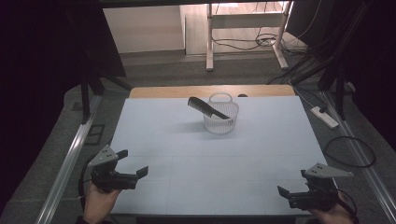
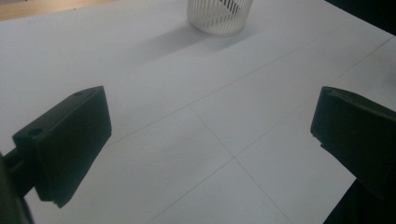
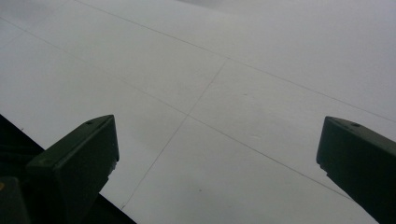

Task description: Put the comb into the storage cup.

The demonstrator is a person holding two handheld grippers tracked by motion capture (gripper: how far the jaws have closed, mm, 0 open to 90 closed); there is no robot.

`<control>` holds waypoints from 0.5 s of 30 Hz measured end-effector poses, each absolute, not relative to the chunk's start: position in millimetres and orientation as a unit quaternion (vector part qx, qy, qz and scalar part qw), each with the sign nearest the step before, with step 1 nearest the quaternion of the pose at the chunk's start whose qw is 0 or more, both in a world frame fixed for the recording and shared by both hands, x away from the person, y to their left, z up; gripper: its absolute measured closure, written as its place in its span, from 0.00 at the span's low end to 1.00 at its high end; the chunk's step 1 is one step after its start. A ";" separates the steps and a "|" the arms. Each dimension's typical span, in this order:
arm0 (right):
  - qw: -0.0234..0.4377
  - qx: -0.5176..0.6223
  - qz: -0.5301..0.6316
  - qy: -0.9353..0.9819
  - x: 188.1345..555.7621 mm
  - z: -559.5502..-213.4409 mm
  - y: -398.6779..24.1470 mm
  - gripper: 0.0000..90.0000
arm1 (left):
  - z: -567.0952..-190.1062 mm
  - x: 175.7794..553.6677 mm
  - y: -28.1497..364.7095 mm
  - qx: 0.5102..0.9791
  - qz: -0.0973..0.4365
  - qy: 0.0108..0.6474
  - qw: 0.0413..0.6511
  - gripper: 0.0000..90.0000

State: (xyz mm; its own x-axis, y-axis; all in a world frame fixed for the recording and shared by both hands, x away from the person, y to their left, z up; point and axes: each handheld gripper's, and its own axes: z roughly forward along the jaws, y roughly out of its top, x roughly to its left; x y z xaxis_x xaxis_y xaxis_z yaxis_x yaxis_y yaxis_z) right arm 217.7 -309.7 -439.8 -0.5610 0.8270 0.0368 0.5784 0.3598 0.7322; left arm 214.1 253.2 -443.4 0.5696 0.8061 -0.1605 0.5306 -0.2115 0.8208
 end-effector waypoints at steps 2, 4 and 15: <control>0.172 0.436 0.360 0.807 217.7 -439.9 -309.5 0.00 | -444.1 211.5 254.0 0.764 0.155 0.439 0.447 0.00; 0.173 0.435 0.360 0.807 217.8 -440.0 -309.4 0.00 | -444.6 208.8 254.8 0.764 0.155 0.440 0.446 0.00; 0.175 0.439 0.360 0.805 217.7 -439.8 -309.6 0.00 | -447.2 195.5 258.5 0.767 0.152 0.445 0.437 0.00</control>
